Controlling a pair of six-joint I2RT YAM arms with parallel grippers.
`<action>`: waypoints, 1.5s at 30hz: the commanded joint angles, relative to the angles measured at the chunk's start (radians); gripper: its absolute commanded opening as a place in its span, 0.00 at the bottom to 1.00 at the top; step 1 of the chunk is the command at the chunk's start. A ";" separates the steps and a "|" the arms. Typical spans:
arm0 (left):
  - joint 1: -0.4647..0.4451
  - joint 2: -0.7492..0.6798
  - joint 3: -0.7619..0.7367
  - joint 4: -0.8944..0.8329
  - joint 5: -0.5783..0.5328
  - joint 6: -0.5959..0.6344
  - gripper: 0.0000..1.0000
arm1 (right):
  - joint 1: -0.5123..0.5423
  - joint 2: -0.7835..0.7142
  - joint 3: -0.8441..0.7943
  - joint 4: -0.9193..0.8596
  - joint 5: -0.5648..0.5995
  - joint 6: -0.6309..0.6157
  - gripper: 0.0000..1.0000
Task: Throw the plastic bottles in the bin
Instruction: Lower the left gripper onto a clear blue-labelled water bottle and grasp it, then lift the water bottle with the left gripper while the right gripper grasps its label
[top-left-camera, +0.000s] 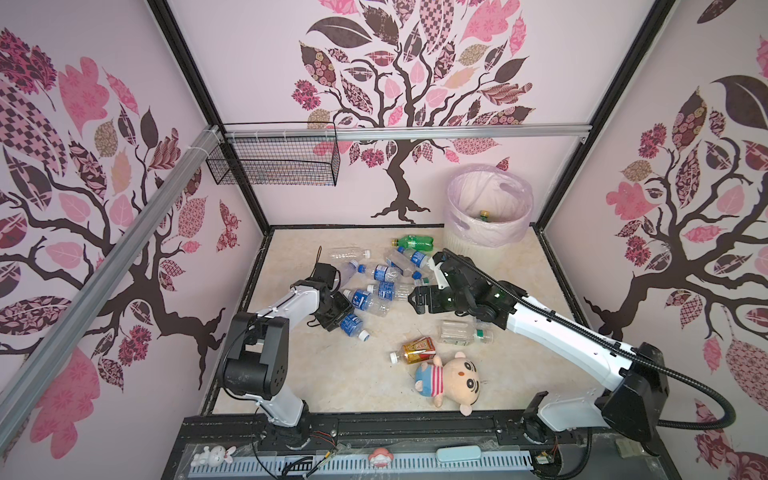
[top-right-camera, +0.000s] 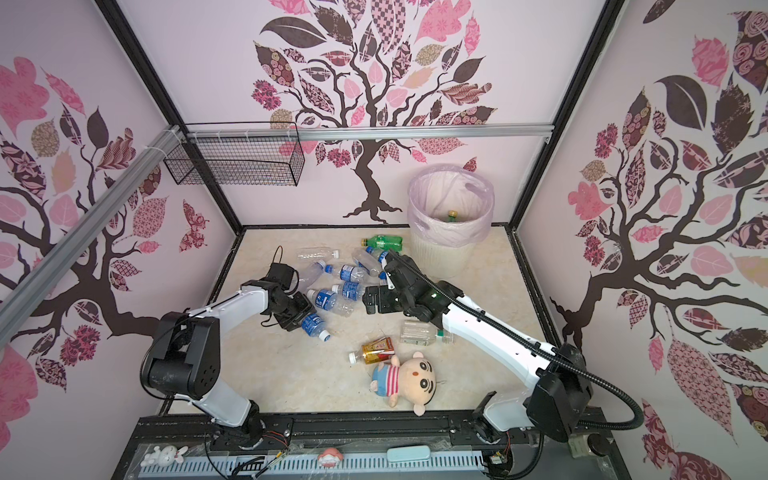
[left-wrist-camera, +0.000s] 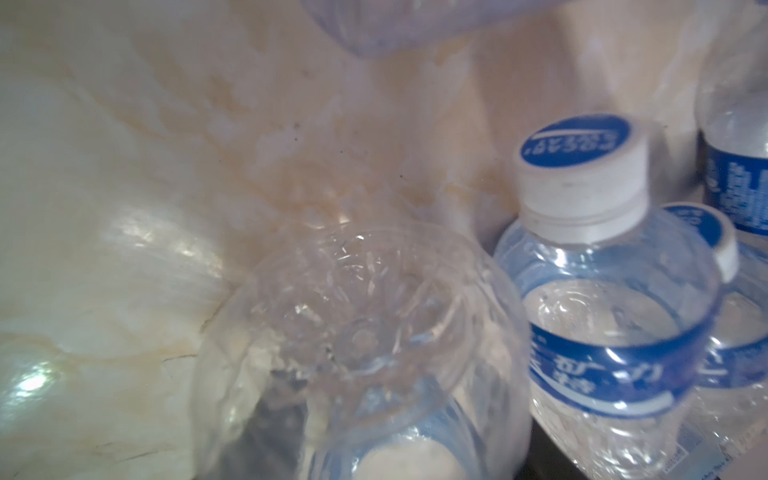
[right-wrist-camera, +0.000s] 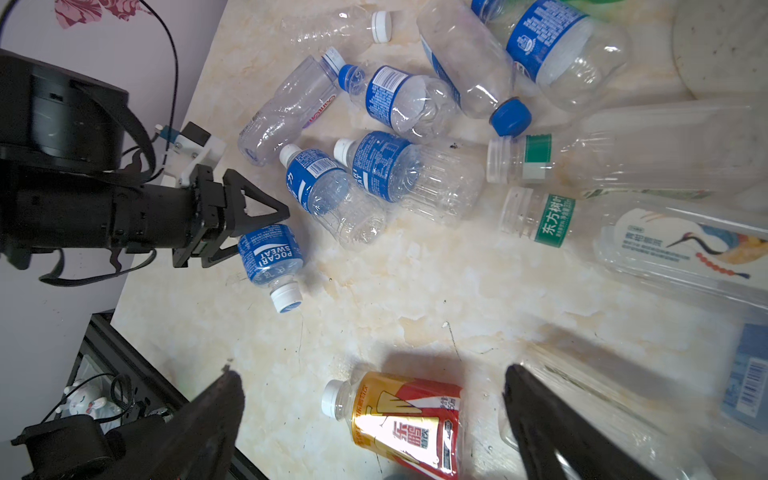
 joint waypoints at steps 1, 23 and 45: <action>0.002 -0.094 -0.009 0.000 0.027 0.014 0.57 | 0.006 -0.057 0.002 -0.046 0.032 0.017 1.00; -0.179 -0.065 0.598 -0.154 0.137 -0.146 0.57 | 0.005 0.004 0.352 -0.096 0.008 -0.100 0.99; -0.310 -0.085 0.735 -0.111 0.167 -0.243 0.59 | -0.009 0.098 0.428 -0.096 -0.060 -0.082 0.94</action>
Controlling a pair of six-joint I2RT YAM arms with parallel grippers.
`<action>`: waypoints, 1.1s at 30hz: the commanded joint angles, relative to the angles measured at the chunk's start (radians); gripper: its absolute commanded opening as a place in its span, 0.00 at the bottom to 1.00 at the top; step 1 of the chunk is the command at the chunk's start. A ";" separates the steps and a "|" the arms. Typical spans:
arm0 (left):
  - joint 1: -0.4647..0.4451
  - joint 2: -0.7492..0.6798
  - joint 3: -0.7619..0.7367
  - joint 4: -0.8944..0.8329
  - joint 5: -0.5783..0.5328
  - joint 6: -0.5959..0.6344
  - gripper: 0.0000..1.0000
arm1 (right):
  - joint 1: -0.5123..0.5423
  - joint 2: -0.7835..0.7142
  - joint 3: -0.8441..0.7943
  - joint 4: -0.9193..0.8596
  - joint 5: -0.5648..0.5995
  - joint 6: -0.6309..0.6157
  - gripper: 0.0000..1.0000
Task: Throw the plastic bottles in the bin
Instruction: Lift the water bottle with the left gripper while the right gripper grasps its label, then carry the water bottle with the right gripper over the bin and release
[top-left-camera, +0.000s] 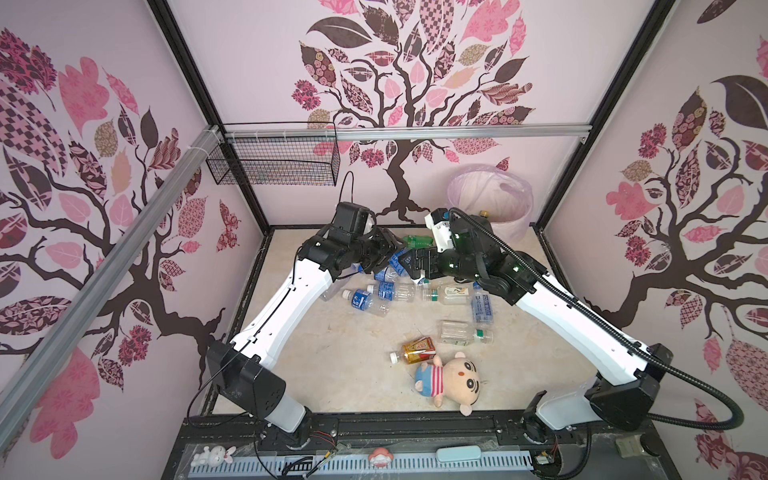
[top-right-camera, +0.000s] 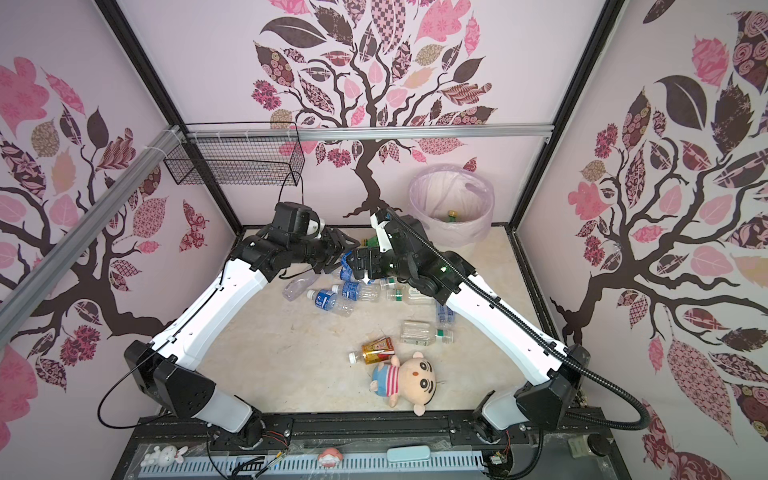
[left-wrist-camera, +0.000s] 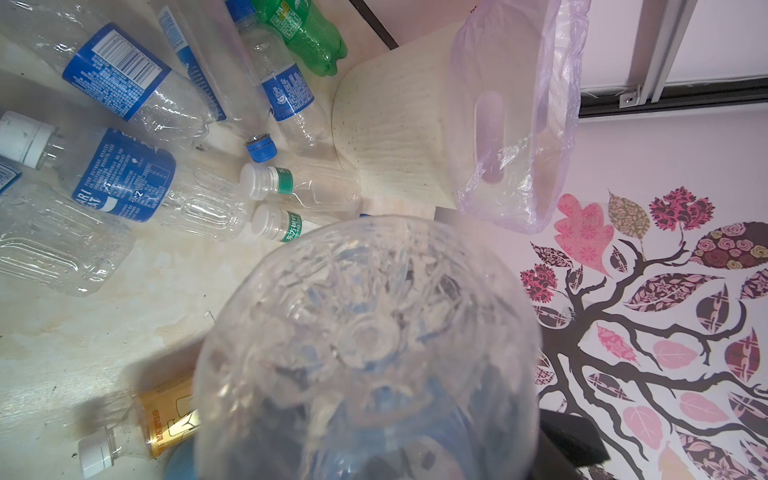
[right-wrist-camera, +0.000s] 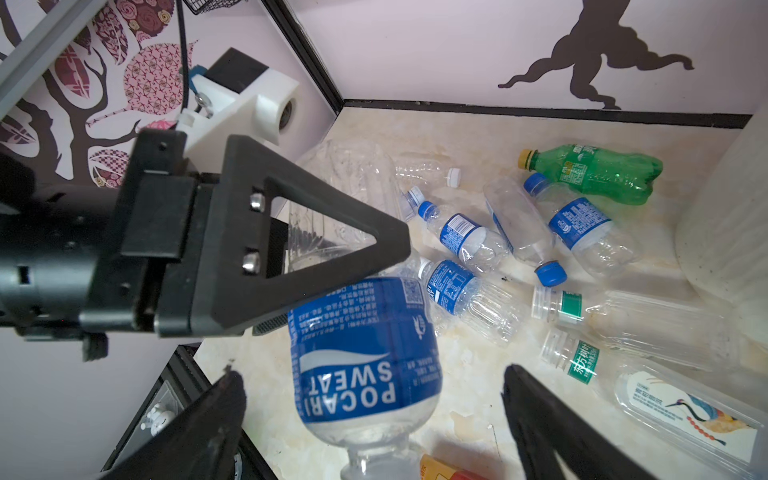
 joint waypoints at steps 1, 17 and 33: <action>0.000 -0.030 0.045 0.024 0.020 -0.018 0.59 | -0.002 0.013 -0.003 -0.004 -0.020 0.016 0.92; -0.003 -0.028 0.083 0.061 0.041 -0.062 0.60 | -0.002 0.078 0.027 0.003 -0.075 0.020 0.68; 0.043 -0.003 0.152 0.053 0.050 -0.062 0.97 | -0.073 0.046 0.081 -0.036 -0.042 0.027 0.57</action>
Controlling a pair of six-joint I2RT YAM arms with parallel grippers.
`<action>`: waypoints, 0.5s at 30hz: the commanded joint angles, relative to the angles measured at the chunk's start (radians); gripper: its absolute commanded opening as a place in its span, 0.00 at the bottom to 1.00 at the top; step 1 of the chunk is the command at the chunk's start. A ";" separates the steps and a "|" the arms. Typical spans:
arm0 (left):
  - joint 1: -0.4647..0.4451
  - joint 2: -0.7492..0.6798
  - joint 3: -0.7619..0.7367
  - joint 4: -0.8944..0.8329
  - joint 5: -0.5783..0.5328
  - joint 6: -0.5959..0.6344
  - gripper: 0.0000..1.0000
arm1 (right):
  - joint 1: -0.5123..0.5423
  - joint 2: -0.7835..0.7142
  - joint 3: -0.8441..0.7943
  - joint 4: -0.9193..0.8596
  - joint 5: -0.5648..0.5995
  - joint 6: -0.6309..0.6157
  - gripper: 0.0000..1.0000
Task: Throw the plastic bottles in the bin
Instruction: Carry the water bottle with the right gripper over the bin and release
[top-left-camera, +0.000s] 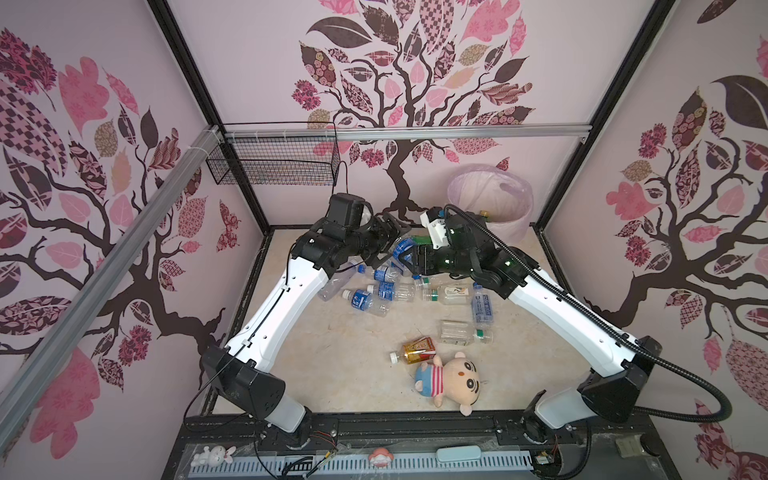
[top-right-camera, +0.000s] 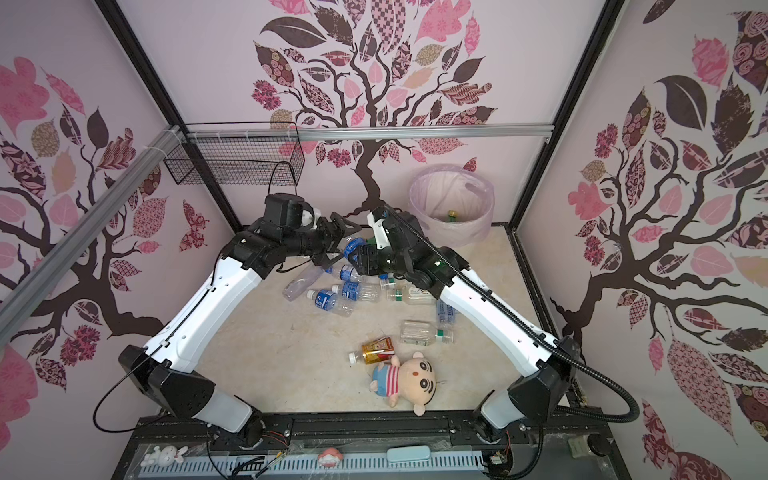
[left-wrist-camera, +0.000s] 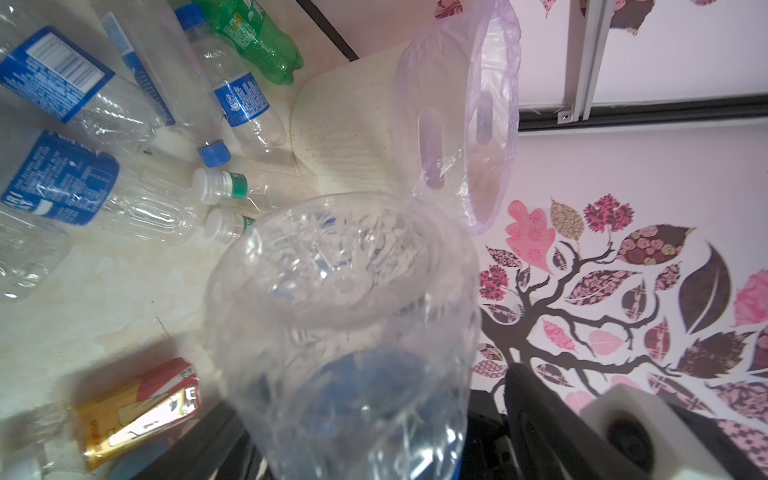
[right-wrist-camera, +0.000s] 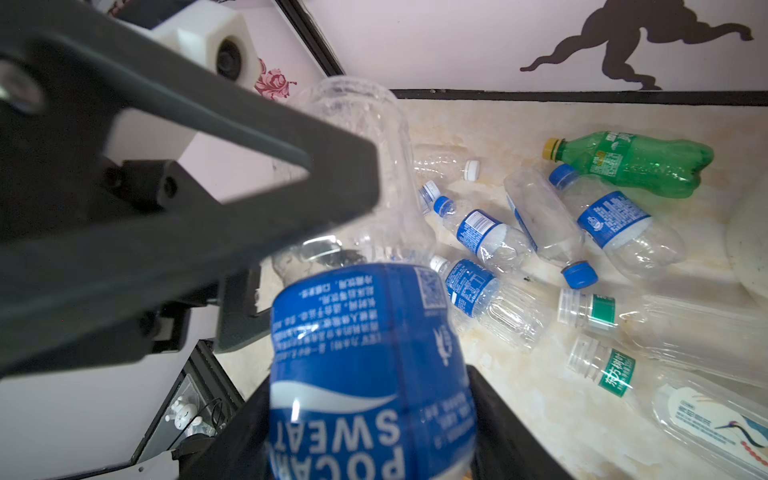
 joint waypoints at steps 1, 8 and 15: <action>0.037 0.001 0.077 0.030 0.020 0.005 0.97 | -0.043 -0.007 0.063 -0.055 0.028 0.008 0.57; 0.079 0.034 0.183 0.001 0.041 0.026 0.97 | -0.116 -0.007 0.167 -0.147 0.161 -0.041 0.54; 0.024 0.096 0.302 0.008 0.054 0.022 0.97 | -0.160 0.077 0.472 -0.286 0.387 -0.065 0.54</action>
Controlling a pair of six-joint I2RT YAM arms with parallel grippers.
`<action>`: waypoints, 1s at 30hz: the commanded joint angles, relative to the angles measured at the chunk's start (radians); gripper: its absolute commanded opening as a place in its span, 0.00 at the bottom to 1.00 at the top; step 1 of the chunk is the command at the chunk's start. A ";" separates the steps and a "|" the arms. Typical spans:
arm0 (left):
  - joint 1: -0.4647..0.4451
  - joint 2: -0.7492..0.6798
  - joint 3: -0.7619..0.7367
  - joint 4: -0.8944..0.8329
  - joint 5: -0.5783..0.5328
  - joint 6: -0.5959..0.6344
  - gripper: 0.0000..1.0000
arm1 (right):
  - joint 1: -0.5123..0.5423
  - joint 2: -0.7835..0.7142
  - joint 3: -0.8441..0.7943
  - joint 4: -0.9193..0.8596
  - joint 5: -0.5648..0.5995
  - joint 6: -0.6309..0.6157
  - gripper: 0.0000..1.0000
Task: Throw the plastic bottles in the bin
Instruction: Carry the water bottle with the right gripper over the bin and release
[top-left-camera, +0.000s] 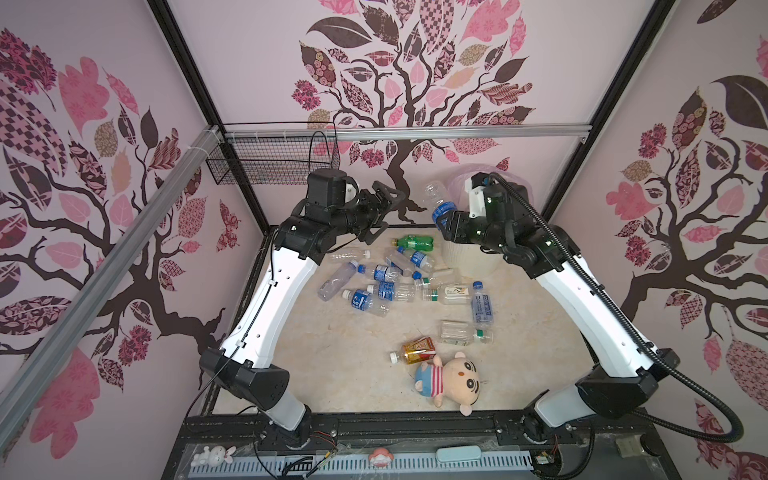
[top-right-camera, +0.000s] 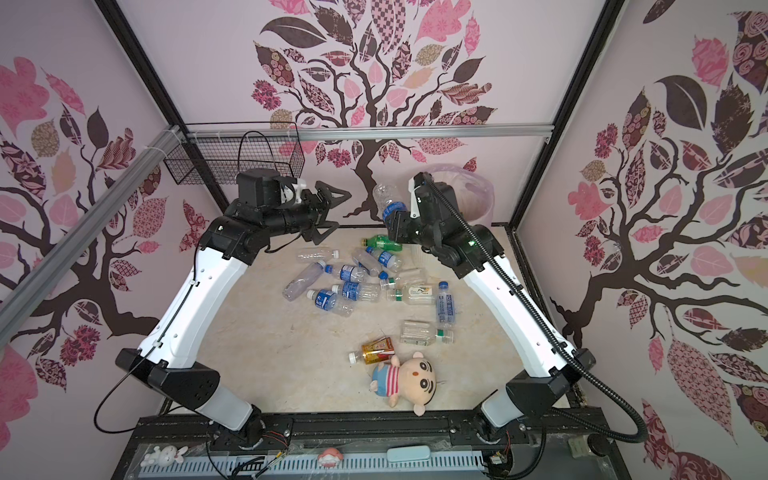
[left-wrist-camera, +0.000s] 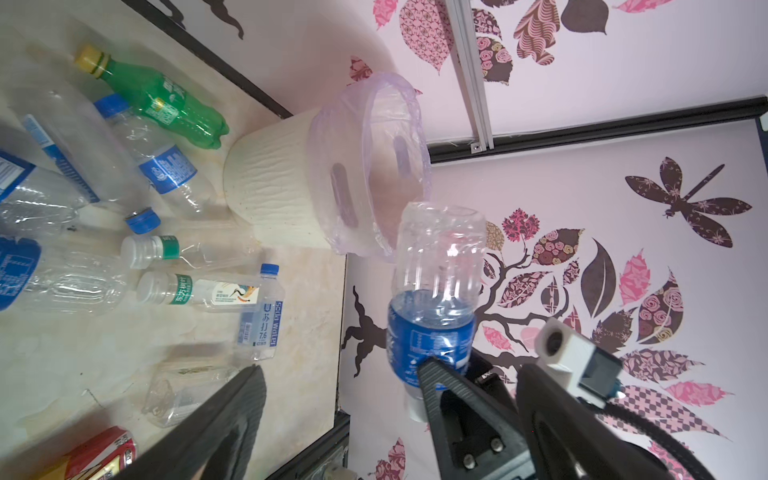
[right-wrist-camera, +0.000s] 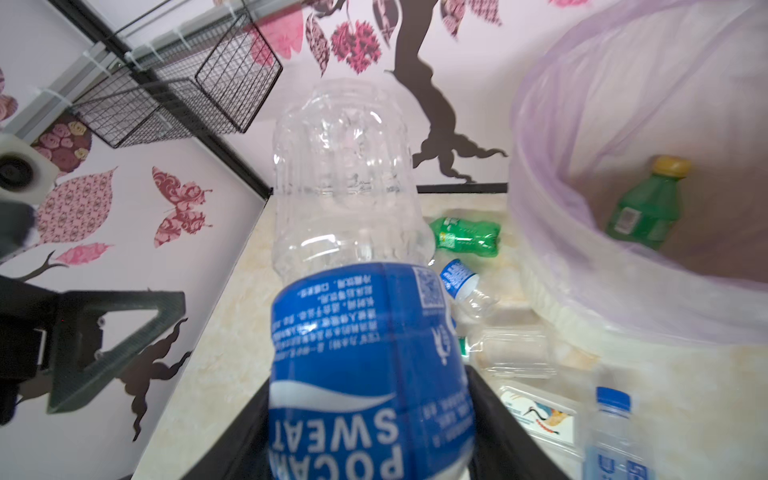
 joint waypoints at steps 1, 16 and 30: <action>-0.028 0.044 0.081 0.003 0.020 0.020 0.97 | -0.019 0.065 0.191 -0.104 0.161 -0.022 0.54; -0.082 0.147 0.311 -0.057 0.083 0.060 0.97 | -0.025 0.039 0.434 0.111 0.531 -0.122 0.60; -0.043 -0.016 0.058 -0.035 0.095 0.074 0.97 | -0.240 0.573 0.956 -0.439 0.413 0.161 0.99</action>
